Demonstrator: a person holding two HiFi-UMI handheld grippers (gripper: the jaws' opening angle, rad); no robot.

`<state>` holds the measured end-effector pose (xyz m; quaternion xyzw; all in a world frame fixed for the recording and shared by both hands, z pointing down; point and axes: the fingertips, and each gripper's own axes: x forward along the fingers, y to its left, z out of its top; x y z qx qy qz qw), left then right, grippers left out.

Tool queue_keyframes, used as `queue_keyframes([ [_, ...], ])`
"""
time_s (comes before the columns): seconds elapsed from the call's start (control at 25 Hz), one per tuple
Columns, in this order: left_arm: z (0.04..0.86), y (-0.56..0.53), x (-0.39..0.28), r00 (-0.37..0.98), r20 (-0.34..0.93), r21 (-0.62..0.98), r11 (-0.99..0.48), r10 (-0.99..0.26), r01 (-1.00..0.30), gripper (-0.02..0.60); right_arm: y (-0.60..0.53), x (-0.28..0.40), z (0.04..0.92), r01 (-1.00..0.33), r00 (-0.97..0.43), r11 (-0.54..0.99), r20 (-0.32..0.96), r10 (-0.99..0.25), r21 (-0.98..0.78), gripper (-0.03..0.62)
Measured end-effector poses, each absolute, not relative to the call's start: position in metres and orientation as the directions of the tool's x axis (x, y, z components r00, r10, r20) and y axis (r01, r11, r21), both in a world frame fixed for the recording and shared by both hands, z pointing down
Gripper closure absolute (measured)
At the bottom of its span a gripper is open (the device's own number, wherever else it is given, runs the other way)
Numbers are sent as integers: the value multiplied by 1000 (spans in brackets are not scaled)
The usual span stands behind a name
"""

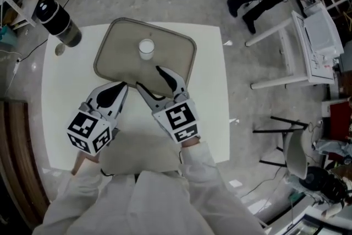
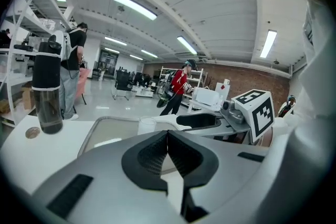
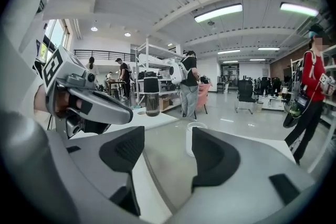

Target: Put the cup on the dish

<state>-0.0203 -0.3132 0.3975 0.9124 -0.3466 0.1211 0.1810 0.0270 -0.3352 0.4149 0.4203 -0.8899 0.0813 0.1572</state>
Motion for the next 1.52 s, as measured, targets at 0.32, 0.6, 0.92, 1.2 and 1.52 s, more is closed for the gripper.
queue_keyframes([
  [0.32,361,-256,-25,745,306,202,-725,-592,-659,572,-274,31,364,-794,-573,606,284,-769,42,322],
  [0.6,335,-206,-28,775,267,173,-763,-572,-623,574,-212,19,333,-786,-582,614,247,-775,73,323],
  [0.92,327,-156,-29,800,247,169,-789,-546,-591,572,-155,19,309,-791,-569,594,183,-802,147,343],
  [1.2,318,-134,-31,798,241,155,-790,-553,-594,572,-136,20,301,-794,-568,585,141,-811,166,541],
  [1.52,314,-127,-20,800,238,159,-791,-550,-591,574,-125,12,298,-740,-629,647,153,-762,182,580],
])
